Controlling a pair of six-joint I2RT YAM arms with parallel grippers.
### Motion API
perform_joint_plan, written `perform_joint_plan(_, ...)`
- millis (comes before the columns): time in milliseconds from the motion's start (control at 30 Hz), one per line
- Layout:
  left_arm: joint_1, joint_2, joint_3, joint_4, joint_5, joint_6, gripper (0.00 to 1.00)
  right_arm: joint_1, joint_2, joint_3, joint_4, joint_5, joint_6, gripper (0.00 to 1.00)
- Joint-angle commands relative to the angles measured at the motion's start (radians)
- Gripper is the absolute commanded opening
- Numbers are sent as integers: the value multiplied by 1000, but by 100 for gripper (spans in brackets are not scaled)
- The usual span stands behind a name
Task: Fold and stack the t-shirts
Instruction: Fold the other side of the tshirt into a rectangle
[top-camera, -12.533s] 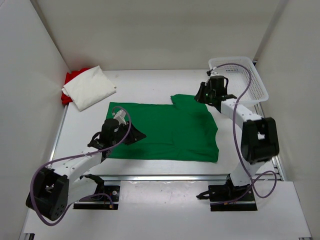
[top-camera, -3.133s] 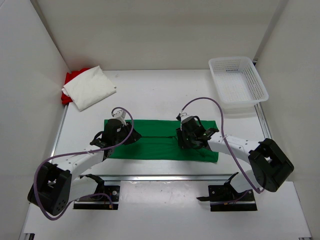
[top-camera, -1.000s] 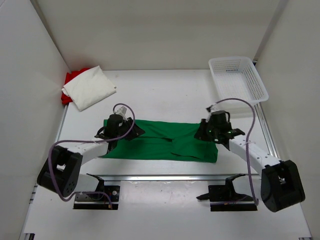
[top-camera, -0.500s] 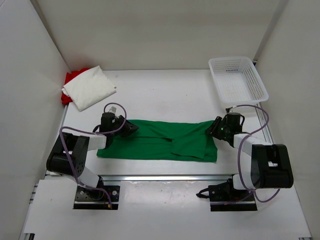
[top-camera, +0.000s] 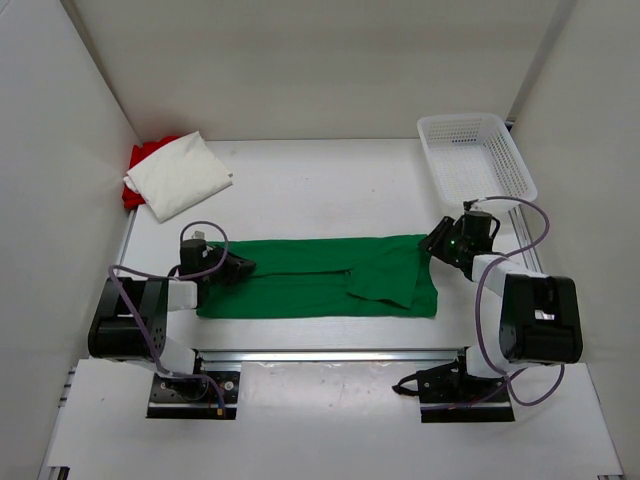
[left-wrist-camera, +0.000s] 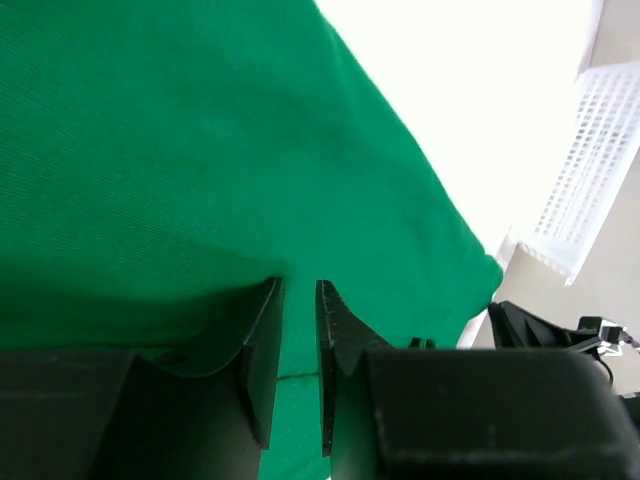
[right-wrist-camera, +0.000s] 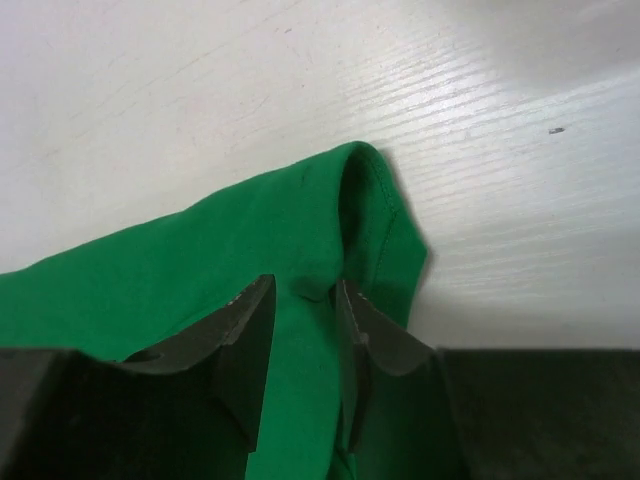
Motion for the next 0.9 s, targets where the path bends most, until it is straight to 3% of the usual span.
perform_joint_plan(0,5,-60,7,-16,2,5,31,20,-38,48,-55,30,-25,30)
perform_joint_plan(133,-92,-145,105,-123,-1,101,33,144,-185,67,-201,195,-76,27)
perform_joint_plan(300,-249,-249,206,-245,-46,229,37,306,-224,-11,-203,146,-52,6)
perform_joint_plan(467,-311,-287,211,-300,11,292,37,437,-57,-36,-106,96,-7,2)
perform_joint_plan(600,-298,-323,192,-319,60,306,37,458,172,94,-81,48,-19,0)
perform_joint_plan(667,-294,-346,185,-328,63,315,38,437,286,209,-84,24,-30,0)
perform_joint_plan(767,-294,-376,209,-384,71,336,39,402,550,587,-197,-10,-91,0)
perform_joint_plan(833,-288,-403,206,-411,86,324,41,394,839,1140,-400,-47,-126,0)
perform_joint_plan(867,-277,-410,203,-440,88,332,40,399,907,1471,-566,-58,-163,0)
